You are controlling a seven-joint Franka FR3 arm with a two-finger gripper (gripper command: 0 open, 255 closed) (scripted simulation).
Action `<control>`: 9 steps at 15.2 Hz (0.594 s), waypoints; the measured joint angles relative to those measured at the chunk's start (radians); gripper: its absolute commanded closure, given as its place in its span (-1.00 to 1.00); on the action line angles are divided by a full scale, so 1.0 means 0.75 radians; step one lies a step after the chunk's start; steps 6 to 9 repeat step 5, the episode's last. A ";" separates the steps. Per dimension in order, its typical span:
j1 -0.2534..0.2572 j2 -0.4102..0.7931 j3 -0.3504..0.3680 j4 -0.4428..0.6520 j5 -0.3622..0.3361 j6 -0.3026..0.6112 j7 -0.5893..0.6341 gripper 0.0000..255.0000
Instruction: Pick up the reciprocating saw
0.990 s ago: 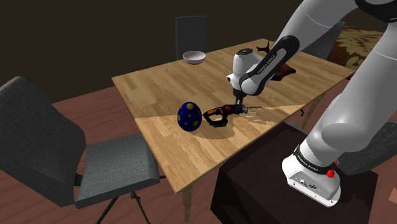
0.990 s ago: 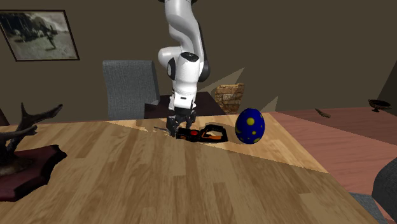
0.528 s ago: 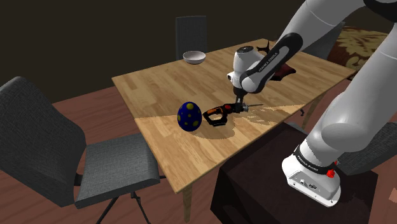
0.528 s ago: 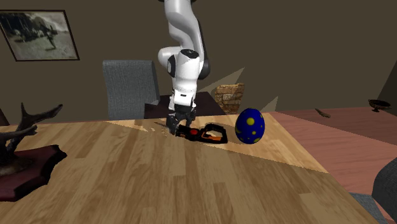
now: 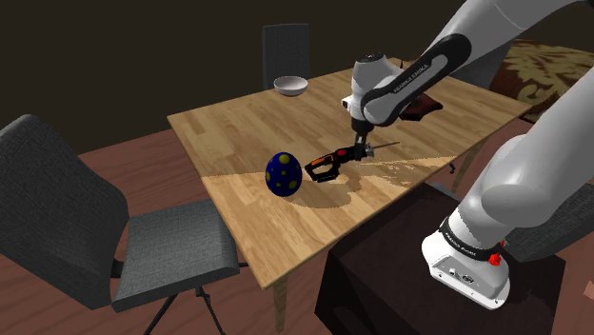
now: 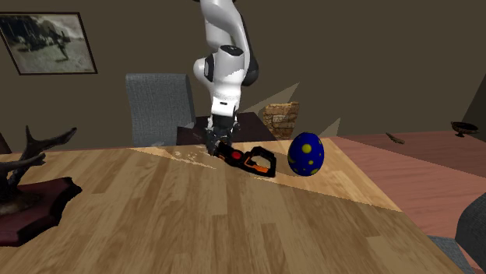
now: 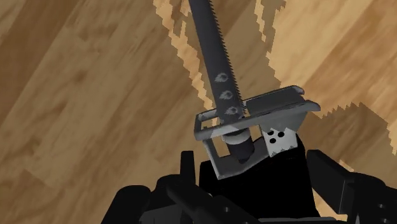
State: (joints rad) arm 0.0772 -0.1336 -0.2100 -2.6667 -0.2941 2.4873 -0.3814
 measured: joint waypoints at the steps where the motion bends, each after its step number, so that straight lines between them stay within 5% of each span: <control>1: 0.001 -0.020 0.001 0.002 0.002 -0.022 -0.002 1.00; 9: 0.003 -0.081 0.005 0.017 0.010 -0.098 -0.015 1.00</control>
